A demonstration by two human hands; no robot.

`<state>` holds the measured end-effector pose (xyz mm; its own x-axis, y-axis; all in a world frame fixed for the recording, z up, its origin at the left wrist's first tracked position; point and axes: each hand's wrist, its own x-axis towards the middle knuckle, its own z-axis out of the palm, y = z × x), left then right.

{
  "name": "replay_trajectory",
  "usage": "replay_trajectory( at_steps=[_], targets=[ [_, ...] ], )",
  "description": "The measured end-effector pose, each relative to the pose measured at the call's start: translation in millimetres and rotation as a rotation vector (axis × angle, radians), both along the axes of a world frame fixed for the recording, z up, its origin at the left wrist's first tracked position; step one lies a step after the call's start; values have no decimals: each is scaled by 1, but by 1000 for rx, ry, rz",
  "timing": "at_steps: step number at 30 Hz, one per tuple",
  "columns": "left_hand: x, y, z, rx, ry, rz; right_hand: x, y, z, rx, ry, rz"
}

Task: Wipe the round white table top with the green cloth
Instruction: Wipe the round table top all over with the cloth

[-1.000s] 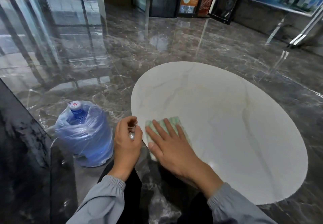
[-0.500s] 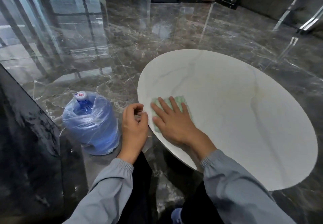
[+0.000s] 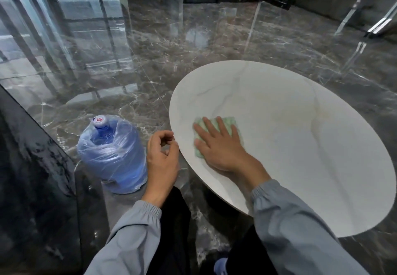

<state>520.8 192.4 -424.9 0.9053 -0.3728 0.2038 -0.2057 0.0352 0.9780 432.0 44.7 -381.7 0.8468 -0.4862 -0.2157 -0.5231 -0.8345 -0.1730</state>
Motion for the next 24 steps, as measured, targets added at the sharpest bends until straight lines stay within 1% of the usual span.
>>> replay_trajectory(
  at_steps=[2, 4, 6, 8, 10, 12, 14, 16, 18, 21, 24],
  targets=[
    [2, 1, 2, -16, 1, 0, 4, 28, 2, -16, -20, 113],
    [6, 0, 6, -26, -8, 20, -17, 45, 2, -38, -45, 189],
    [7, -3, 8, 6, -19, 20, -51, 42, 3, -17, -52, 200],
    [9, -7, 9, 45, -24, 7, -74, 14, 3, -5, -32, 116],
    [9, -11, 10, 91, -53, -7, -79, -22, 2, -13, 5, -37],
    [10, -15, 12, 111, -95, -8, -60, -49, 1, -11, 41, -149],
    [11, -18, 15, 119, -128, -13, -24, -55, 1, 10, 45, -169],
    [13, -21, 17, 117, -160, -3, 13, -41, 1, 21, 30, -102],
    [17, -23, 20, 112, -145, 28, 32, -14, 3, 9, 10, 24],
    [23, -26, 21, 81, -89, 62, 10, 19, 5, -3, -32, 204],
    [30, -29, 13, 77, -28, 62, -33, 18, 7, 24, -33, 242]
  ],
)
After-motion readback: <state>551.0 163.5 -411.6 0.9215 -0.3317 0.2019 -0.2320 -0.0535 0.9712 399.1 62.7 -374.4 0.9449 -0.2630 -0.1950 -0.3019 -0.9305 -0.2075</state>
